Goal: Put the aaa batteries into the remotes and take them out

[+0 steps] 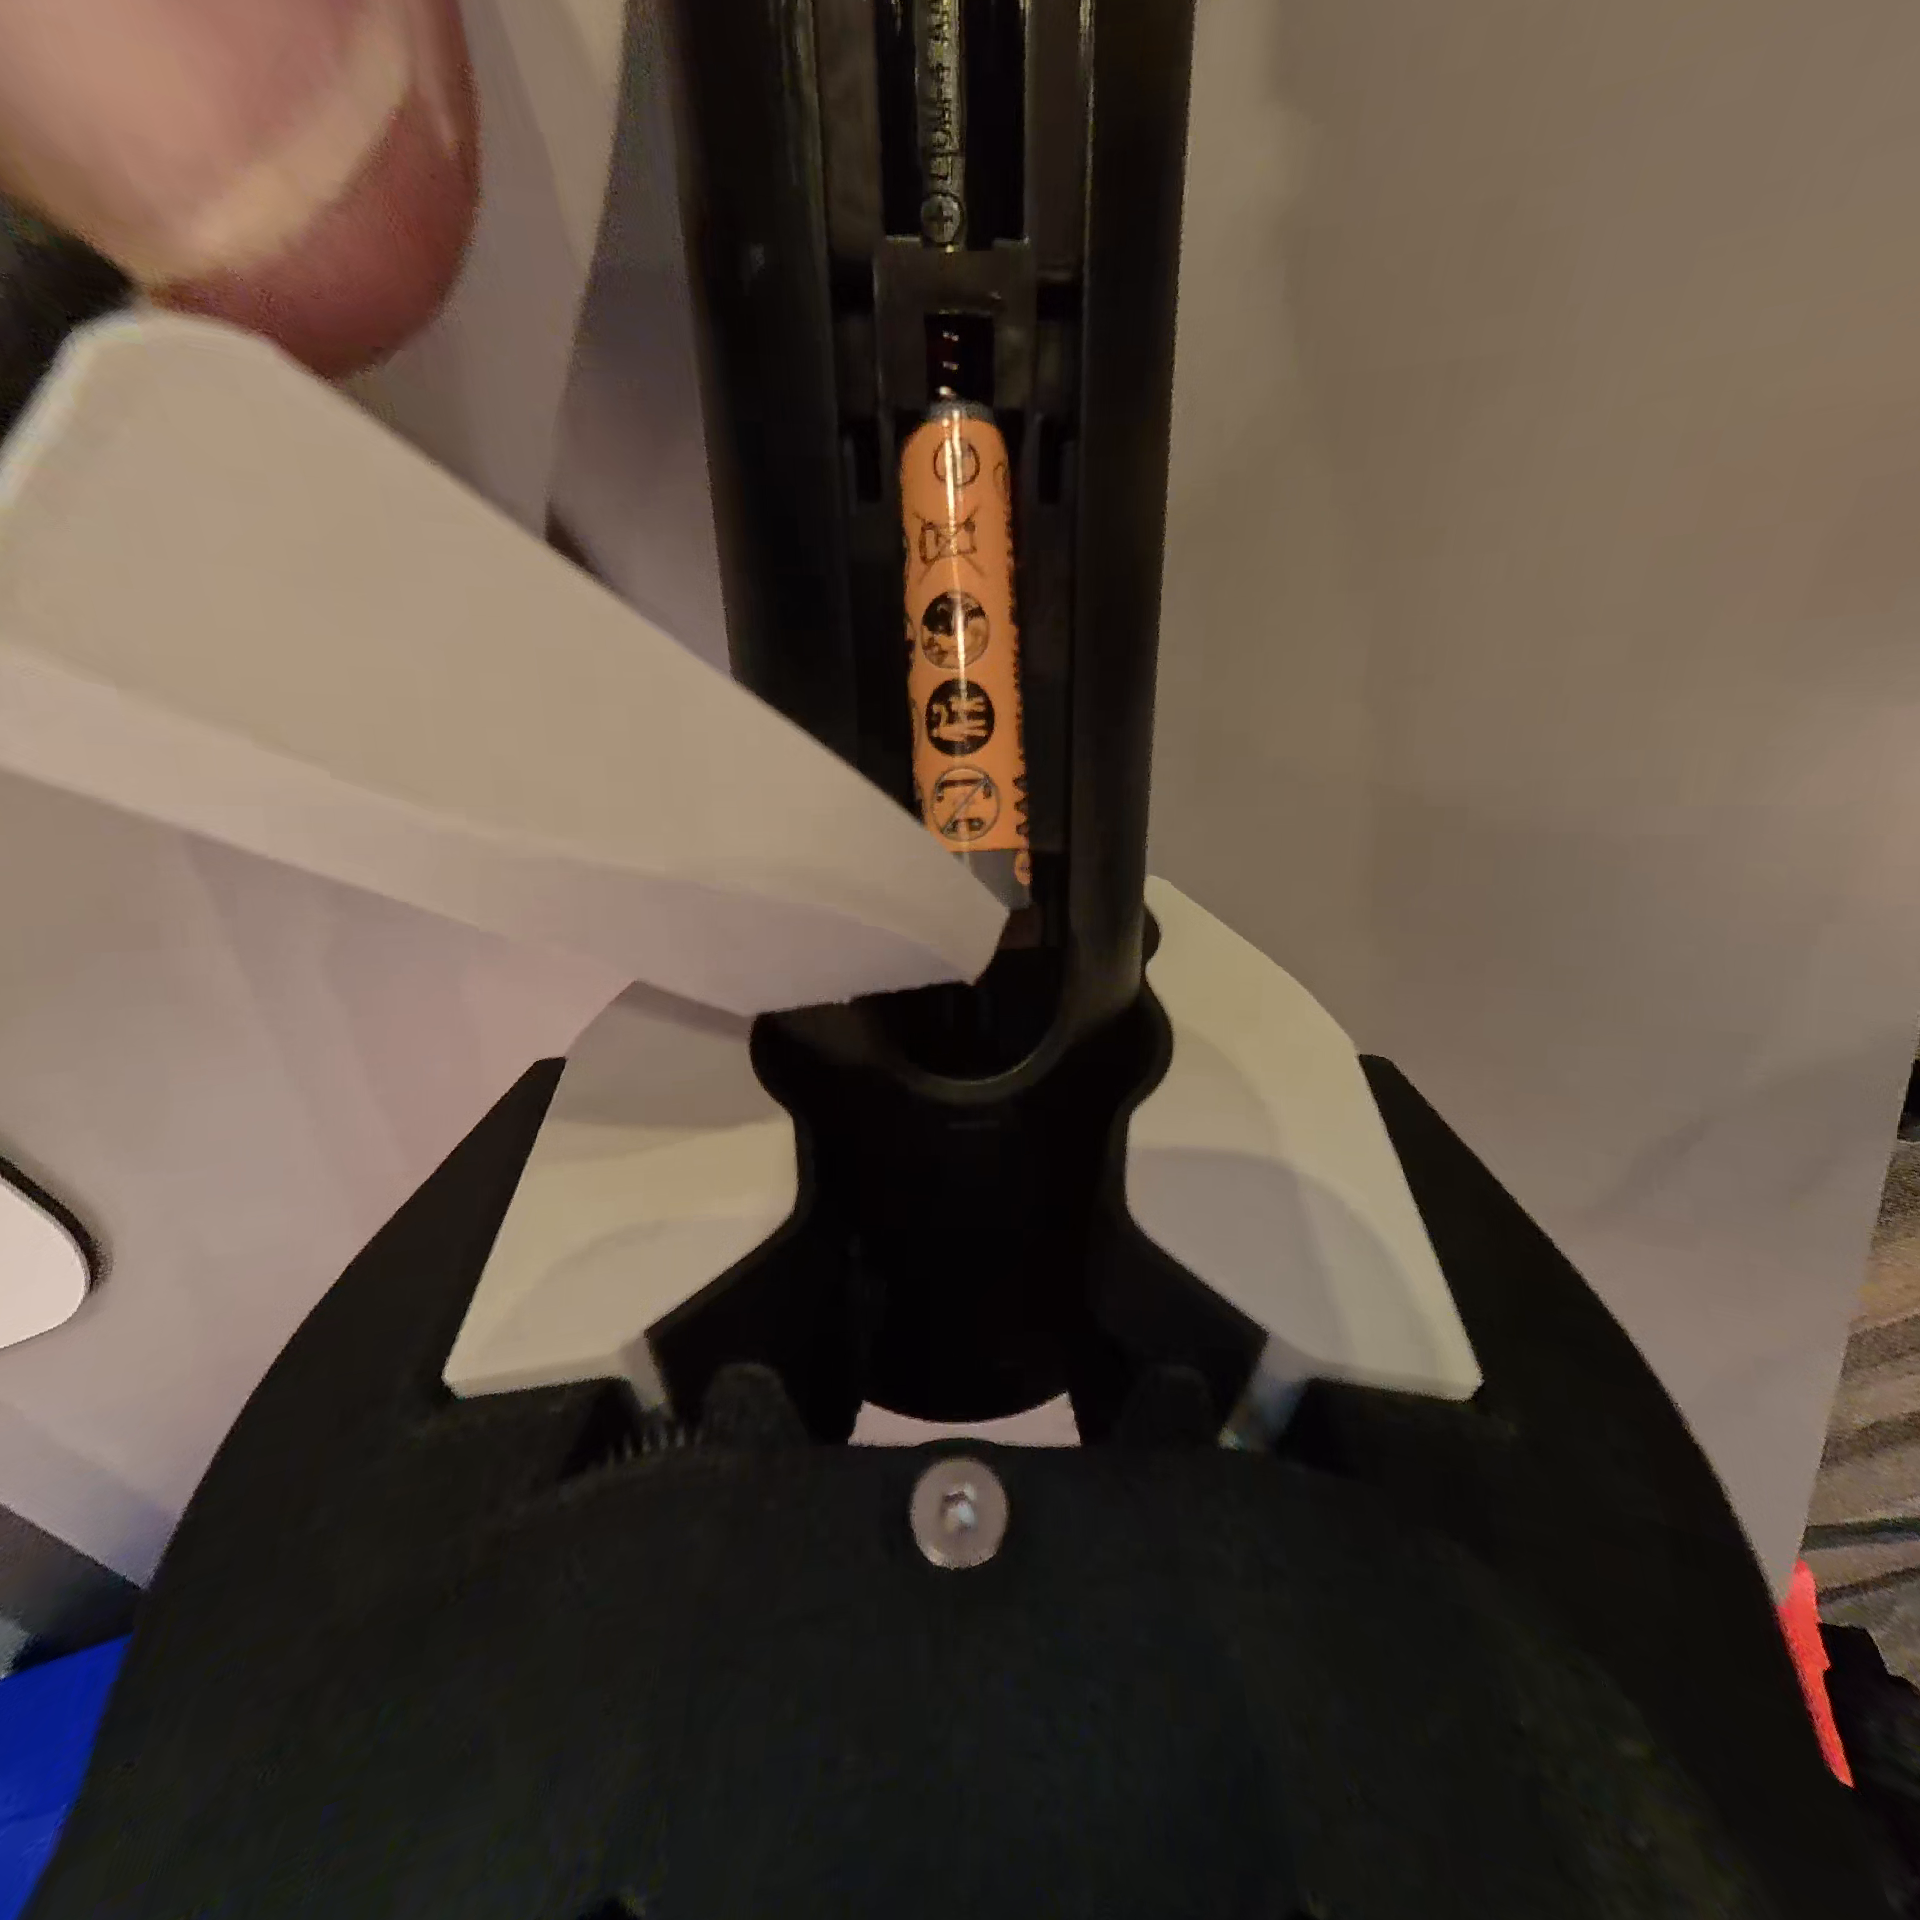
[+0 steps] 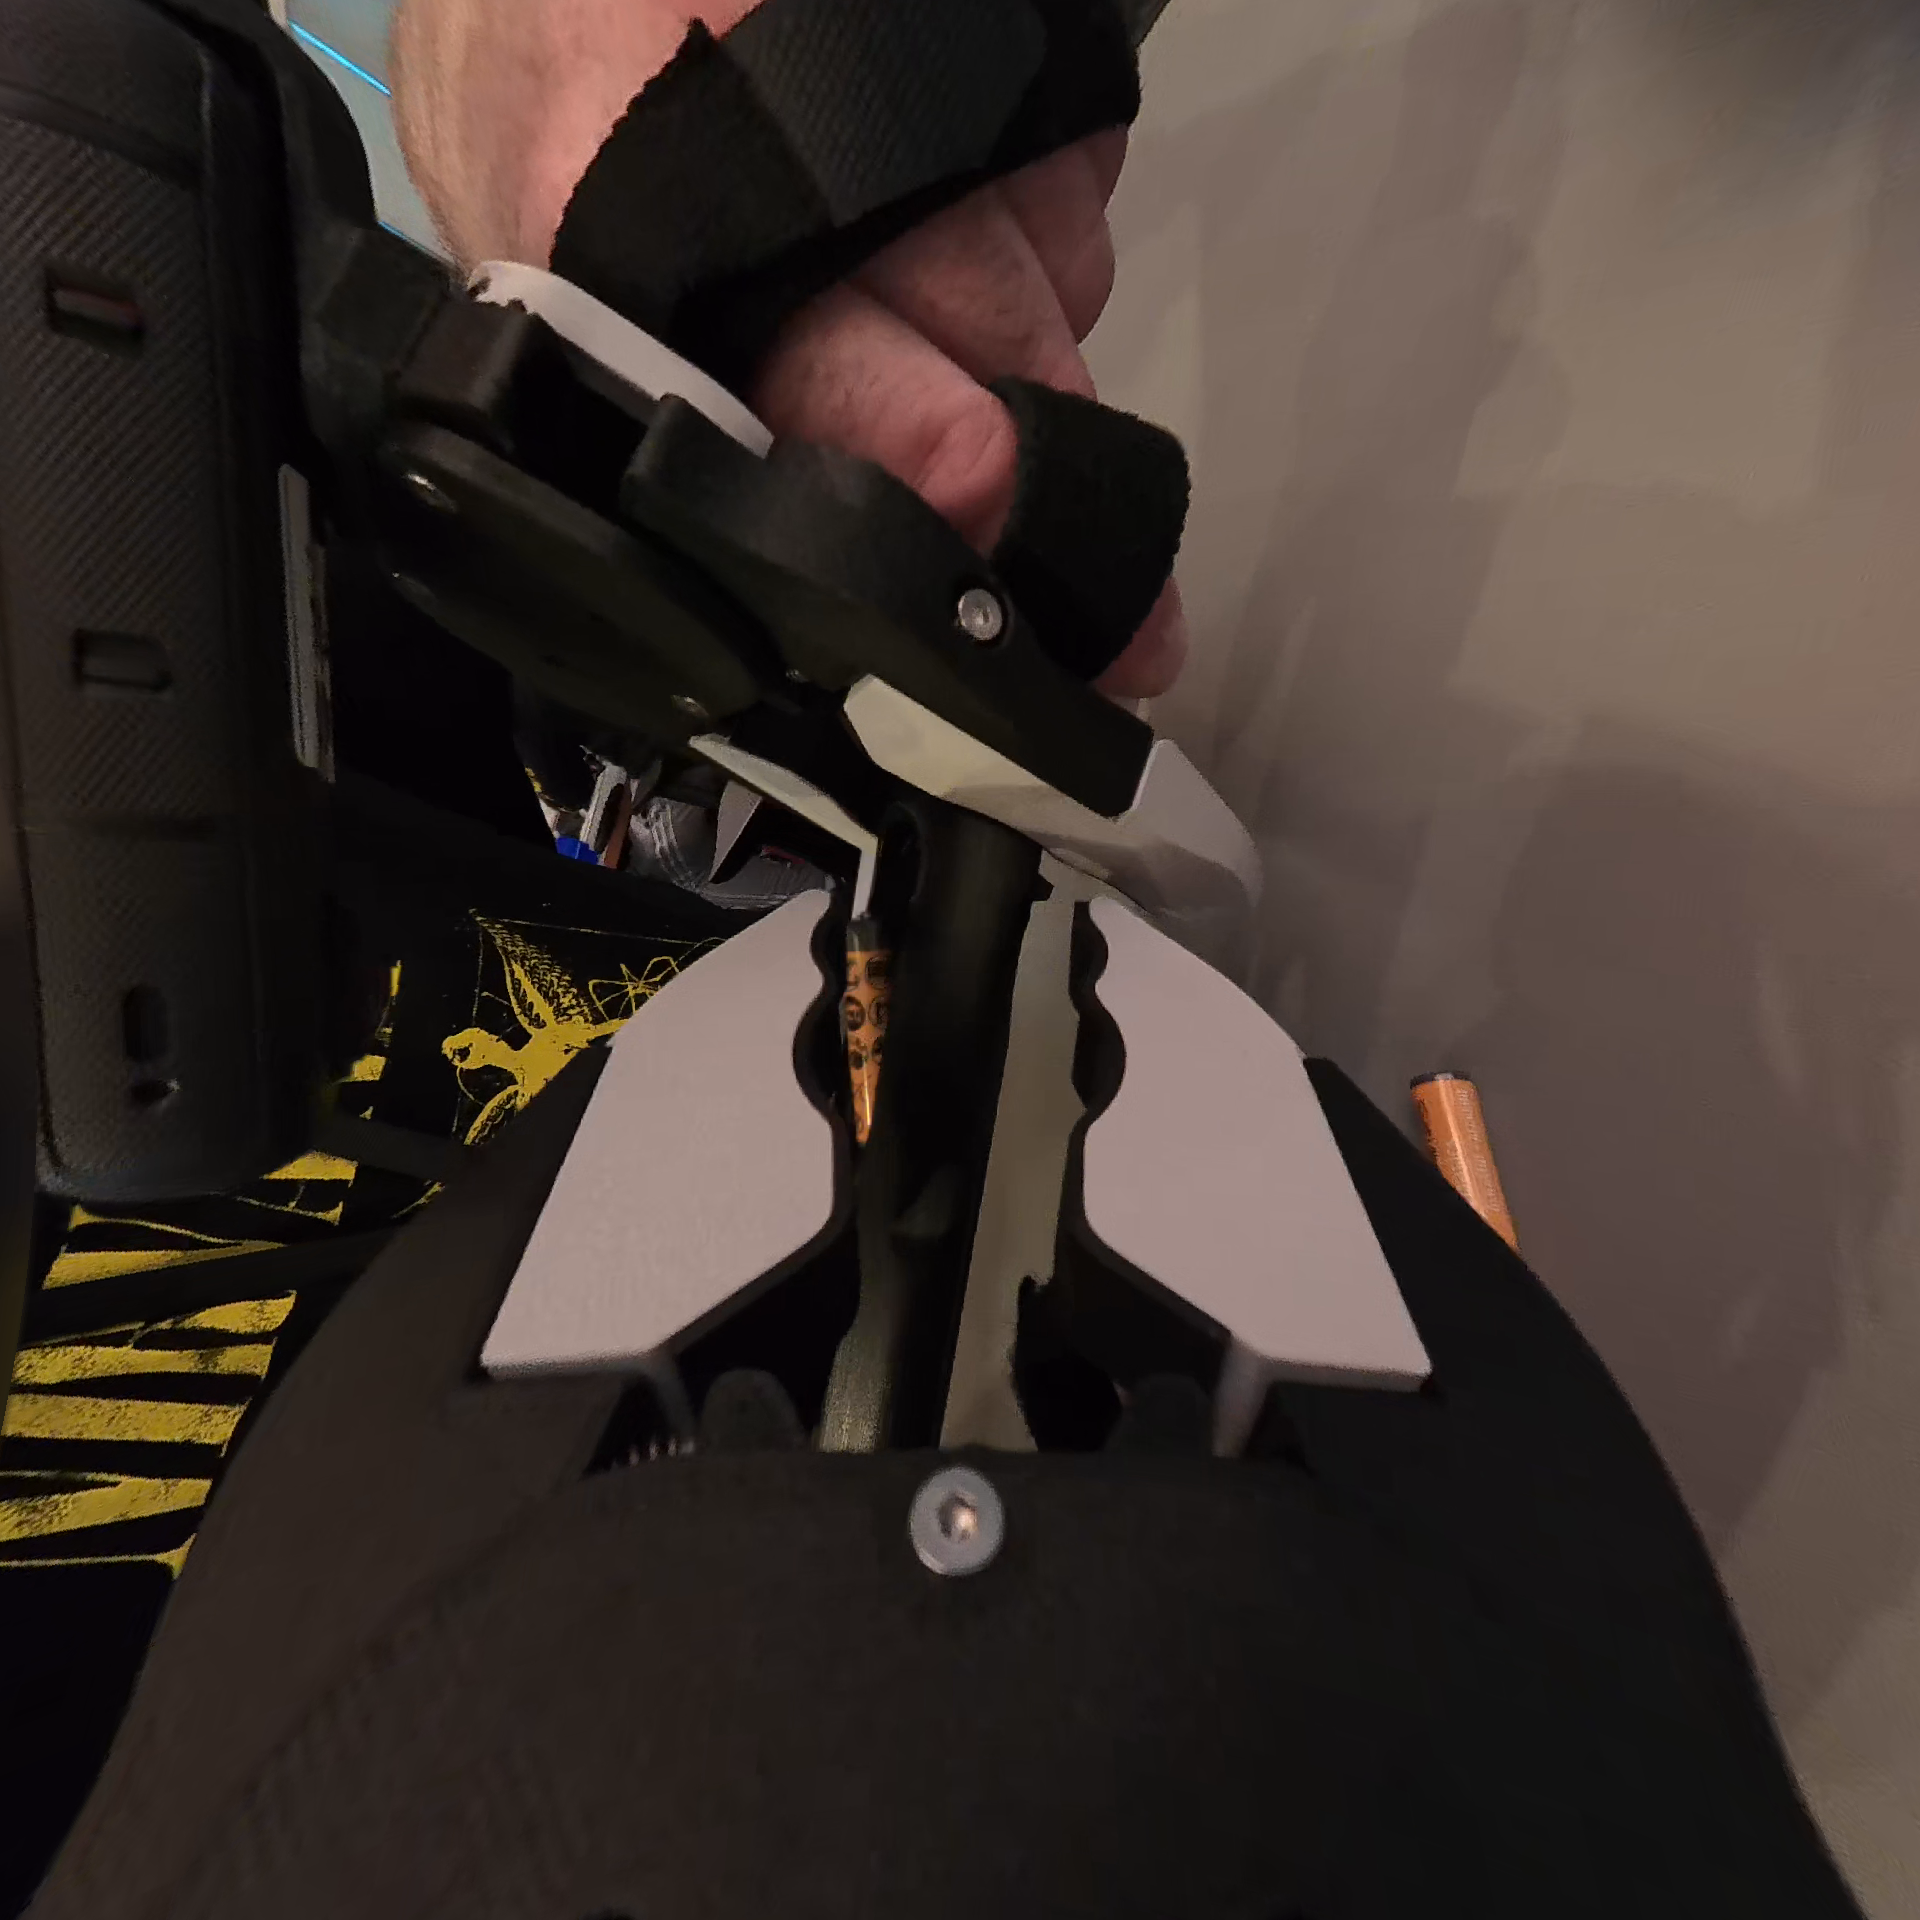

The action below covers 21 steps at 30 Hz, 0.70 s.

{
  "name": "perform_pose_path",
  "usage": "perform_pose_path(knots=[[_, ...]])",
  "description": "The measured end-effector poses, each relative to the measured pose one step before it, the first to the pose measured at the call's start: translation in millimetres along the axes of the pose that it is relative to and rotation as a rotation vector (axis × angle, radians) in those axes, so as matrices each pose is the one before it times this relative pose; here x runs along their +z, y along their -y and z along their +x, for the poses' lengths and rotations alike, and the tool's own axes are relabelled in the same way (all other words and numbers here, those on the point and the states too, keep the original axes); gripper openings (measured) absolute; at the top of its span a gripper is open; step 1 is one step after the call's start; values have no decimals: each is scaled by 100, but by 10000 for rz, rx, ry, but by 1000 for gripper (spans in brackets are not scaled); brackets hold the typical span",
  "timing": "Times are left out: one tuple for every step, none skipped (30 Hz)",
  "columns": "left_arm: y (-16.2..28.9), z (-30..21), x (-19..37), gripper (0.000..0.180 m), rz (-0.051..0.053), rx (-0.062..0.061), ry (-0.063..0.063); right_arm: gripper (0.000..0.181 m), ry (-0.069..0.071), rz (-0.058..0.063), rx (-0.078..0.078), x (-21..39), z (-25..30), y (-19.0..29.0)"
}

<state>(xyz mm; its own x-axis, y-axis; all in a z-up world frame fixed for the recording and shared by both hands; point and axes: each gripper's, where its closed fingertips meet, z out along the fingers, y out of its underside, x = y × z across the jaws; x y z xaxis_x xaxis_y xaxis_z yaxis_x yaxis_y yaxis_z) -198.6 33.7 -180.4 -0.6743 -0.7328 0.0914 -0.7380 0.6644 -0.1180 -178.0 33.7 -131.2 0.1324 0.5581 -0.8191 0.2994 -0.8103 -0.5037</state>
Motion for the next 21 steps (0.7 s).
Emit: perform_pose_path(knots=[[83,34,-7,60,59,4,-25,41,25,5,-13,-39,-54,-7],[112,16,3,60,55,7,-17,39,38,-22,-4,61,-43,-2],[-20,-49,29,60,-57,25,38,37,-53,-43,-37,80,72,-14],[-24,-2,38,60,-80,33,18,35,-97,-84,-41,77,128,-58],[96,63,8,60,25,21,-30,34,-88,-66,-32,71,151,-55],[139,89,-27,60,63,-2,-44,32,62,-56,6,40,-29,-94],[12,9,-28,60,-8,17,25,31,156,0,3,-22,-190,-28],[-14,-70,-48,60,-18,38,74,31,9,14,-36,-85,-27,-2],[72,-50,-41,60,58,2,31,32,-24,-1,-41,-81,15,-1],[76,-13,-15,60,73,-22,-7,31,38,-3,-55,-70,-88,11],[-7,-45,7,60,11,26,36,32,-98,-25,-99,-38,74,-22],[22,-89,38,60,0,64,87,31,-54,-35,-111,1,11,-49],[77,-52,59,60,26,41,66,31,-6,-46,-114,35,-52,-63],[87,-44,59,60,23,43,59,31,-80,-72,-129,58,57,-123],[80,-47,55,60,38,45,60,30,-88,-64,-136,53,68,-83],[69,-68,21,60,62,4,39,29,-34,3,-179,-4,-35,4],[30,-13,-28,60,63,-40,-26,27,0,56,-172,-39,-81,93],[-1,-20,-64,60,57,0,-9,28,-52,92,-139,-54,5,124],[-29,-82,-69,60,12,57,56,28,93,68,12,-56,-122,110],[-84,-2,-48,60,-50,48,2,32,161,45,-6,-58,-187,102],[-130,17,-26,59,-90,19,-31,36,147,22,70,30,-167,62]])
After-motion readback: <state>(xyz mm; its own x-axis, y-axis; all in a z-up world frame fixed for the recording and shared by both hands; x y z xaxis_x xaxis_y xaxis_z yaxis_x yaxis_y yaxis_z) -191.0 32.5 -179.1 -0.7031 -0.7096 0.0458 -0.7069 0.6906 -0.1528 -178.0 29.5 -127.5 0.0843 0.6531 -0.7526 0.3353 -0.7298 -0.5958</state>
